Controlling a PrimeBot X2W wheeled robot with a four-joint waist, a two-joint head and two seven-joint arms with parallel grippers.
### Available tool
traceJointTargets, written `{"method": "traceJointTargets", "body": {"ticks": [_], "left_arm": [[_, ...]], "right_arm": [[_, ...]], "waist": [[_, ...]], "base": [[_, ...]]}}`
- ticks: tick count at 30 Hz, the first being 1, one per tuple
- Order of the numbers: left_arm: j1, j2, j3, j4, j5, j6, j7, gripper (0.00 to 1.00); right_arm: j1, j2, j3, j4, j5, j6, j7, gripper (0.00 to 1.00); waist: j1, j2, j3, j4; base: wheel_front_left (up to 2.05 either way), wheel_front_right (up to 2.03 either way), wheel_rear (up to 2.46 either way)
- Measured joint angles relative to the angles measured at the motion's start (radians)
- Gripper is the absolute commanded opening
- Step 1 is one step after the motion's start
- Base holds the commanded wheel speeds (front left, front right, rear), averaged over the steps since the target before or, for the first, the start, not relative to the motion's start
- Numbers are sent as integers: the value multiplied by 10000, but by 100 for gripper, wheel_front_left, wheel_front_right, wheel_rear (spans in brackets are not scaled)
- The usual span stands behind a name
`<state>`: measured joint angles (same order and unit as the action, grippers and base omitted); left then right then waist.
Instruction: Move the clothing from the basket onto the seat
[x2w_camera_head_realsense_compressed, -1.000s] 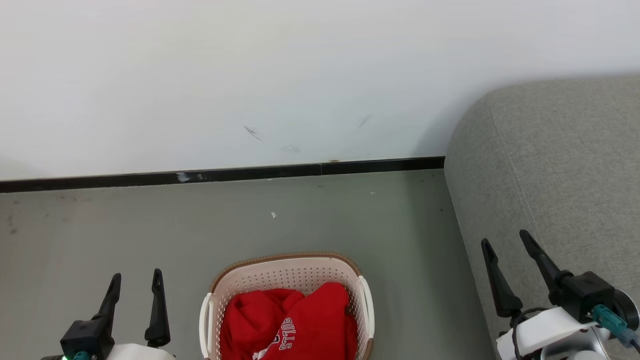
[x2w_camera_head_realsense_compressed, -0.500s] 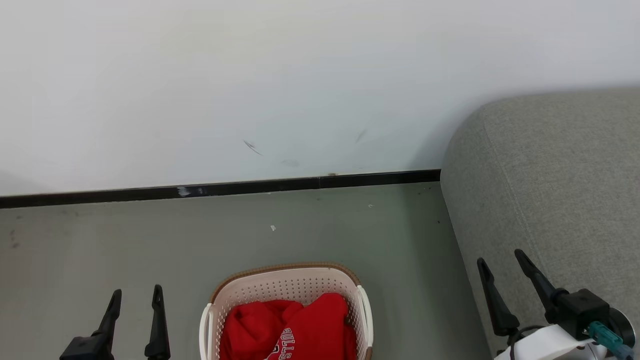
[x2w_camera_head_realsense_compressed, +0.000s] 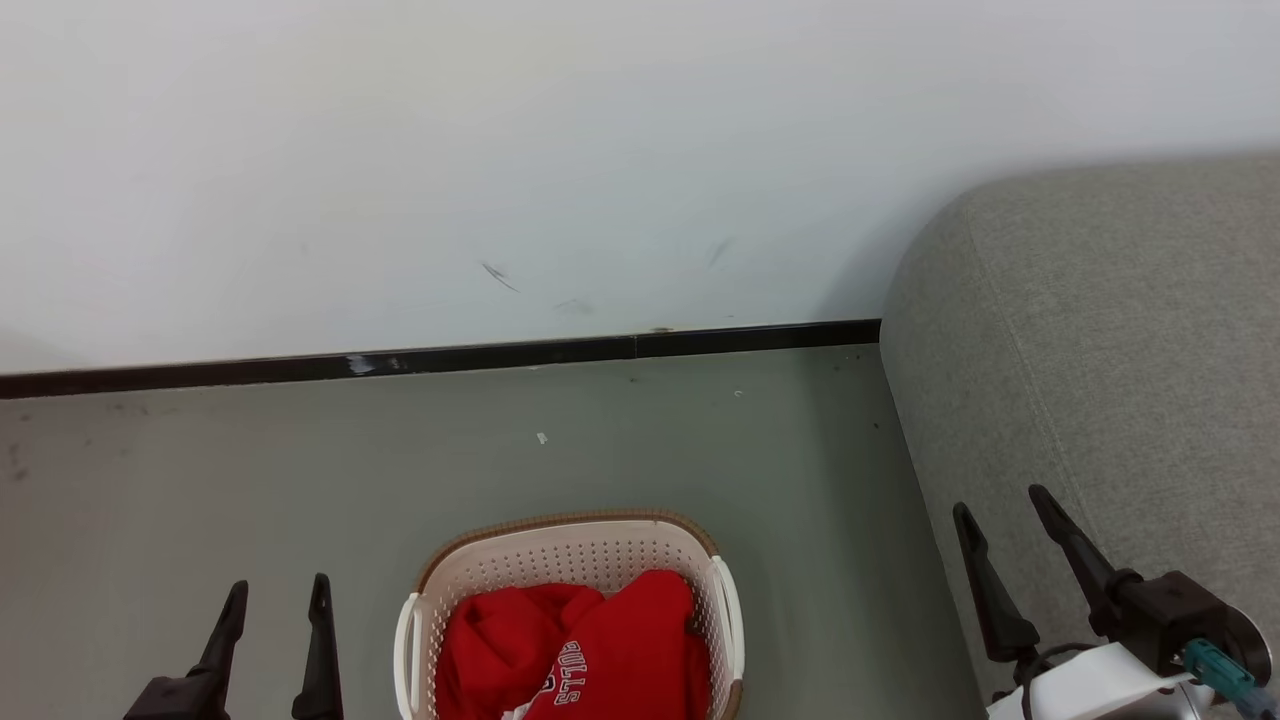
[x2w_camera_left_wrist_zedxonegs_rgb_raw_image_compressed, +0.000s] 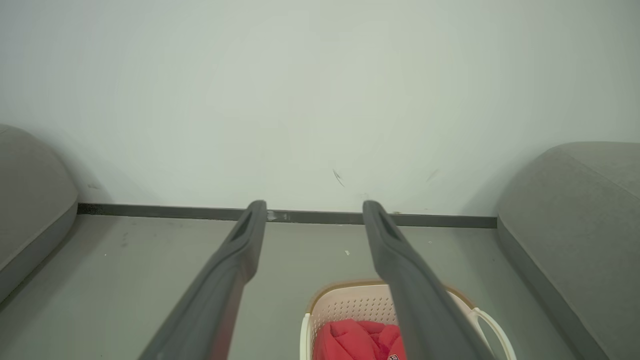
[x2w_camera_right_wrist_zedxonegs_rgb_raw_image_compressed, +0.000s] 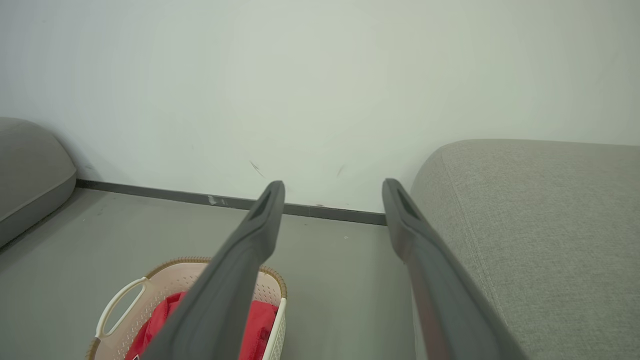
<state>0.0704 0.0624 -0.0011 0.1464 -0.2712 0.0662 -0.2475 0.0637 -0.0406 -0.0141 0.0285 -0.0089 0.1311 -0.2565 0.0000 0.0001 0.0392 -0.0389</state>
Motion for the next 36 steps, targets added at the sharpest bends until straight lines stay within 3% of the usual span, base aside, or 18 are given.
{"method": "traceJointTargets", "body": {"ticks": [16,36], "left_arm": [[-410,128,-934,259,359,-370,683,100],[-2084,-6,-2203,1348,823,-882,1333,100]], "right_arm": [[-201,2,-151,-564,-10,0,0,100],[-2025,-4,-222,-1197,-8,0,0,100]], "waist": [[0,0,787,-79],[0,0,2702,-283]], "base": [[0,0,0],[0,0,0]]}}
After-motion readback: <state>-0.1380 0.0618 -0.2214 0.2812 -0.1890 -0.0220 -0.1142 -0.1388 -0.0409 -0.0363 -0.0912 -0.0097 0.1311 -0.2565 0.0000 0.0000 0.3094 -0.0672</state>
